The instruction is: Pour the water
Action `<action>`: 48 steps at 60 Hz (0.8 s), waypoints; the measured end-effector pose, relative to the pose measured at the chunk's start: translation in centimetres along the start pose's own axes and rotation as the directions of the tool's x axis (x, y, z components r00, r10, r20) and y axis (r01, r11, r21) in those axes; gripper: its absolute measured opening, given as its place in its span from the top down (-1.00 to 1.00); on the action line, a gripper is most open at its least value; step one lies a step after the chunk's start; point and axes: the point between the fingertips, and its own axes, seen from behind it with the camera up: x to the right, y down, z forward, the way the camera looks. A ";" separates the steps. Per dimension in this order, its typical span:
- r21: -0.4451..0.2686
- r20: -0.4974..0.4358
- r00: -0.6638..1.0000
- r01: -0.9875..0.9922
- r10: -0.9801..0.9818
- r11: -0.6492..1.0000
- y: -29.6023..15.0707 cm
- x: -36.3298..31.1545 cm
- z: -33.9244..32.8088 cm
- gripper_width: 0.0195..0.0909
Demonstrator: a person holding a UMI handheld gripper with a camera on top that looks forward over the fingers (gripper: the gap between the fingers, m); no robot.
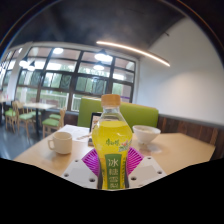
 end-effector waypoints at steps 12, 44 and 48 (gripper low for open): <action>0.016 -0.110 0.825 0.560 -0.555 0.829 -9.3 2.6 6.8 0.73; 0.052 -0.135 -0.535 0.836 -0.834 -0.546 -8.2 -10.7 14.5 0.72; 0.054 -0.131 -0.543 0.831 -0.829 -0.553 -8.9 -10.9 15.2 0.72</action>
